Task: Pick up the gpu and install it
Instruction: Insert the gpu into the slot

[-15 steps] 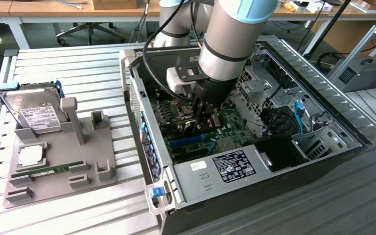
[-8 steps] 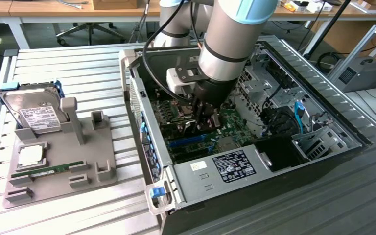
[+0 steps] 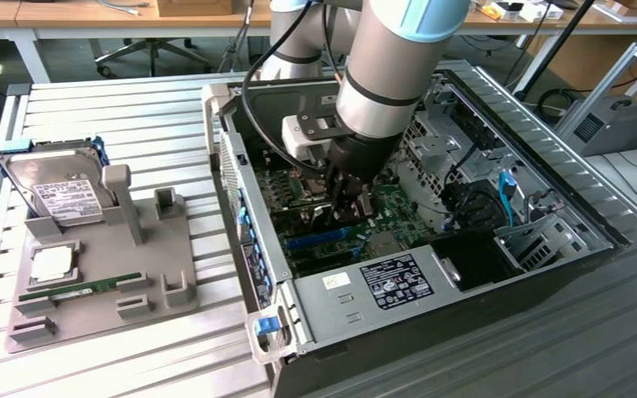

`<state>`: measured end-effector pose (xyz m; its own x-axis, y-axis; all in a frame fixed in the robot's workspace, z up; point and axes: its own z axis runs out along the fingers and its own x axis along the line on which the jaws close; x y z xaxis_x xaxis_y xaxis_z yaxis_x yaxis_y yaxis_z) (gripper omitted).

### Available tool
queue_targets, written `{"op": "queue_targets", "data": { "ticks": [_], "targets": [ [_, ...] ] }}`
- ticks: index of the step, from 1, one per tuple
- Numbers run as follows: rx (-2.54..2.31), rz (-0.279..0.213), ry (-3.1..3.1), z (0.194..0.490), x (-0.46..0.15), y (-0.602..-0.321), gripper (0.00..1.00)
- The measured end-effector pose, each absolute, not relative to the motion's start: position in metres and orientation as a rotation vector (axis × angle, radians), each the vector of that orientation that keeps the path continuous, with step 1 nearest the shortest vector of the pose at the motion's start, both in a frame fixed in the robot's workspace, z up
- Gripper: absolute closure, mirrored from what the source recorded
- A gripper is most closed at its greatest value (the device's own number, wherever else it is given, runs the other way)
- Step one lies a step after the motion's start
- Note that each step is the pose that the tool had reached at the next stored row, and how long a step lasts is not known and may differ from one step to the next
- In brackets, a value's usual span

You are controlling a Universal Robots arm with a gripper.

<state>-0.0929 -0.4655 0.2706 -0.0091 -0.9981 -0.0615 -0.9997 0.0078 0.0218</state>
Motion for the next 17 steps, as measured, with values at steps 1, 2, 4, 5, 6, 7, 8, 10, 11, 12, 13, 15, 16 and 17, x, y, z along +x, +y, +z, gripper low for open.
{"op": "queue_targets", "data": {
  "ticks": [1, 2, 4, 5, 6, 7, 8, 10, 11, 12, 13, 15, 16, 17],
  "targets": [
    [-2.191, 0.092, 2.21, 0.2702, -0.0929, -0.4655, 0.73],
    [-2.191, 0.092, 2.209, 0.2697, -0.0929, -0.4655, 0.73],
    [-2.191, 0.092, 2.21, 0.269, -0.0929, -0.4655, 0.73],
    [-2.191, 0.092, 2.21, 0.2685, -0.0929, -0.4655, 0.73],
    [-2.191, 0.092, 2.21, 0.268, -0.0929, -0.4655, 0.73],
    [-2.191, 0.092, 2.21, 0.2675, -0.0929, -0.4655, 0.73],
    [-2.191, 0.092, 2.21, 0.2668, -0.0929, -0.4655, 0.73],
    [-2.191, 0.092, 2.21, 0.2666, -0.0929, -0.4655, 0.73],
    [-2.191, 0.092, 2.21, 0.2663, -0.093, -0.4656, 0.73],
    [-2.191, 0.092, 2.21, 0.2662, -0.093, -0.4658, 0.73],
    [-2.191, 0.092, 2.21, 0.2662, -0.093, -0.4659, 0.73],
    [-2.191, 0.092, 2.21, 0.2661, -0.0929, -0.466, 0.73],
    [-2.191, 0.092, 2.21, 0.266, -0.0929, -0.466, 0.73],
    [-2.191, 0.092, 2.21, 0.2659, -0.093, -0.466, 0.73]
  ]
}}
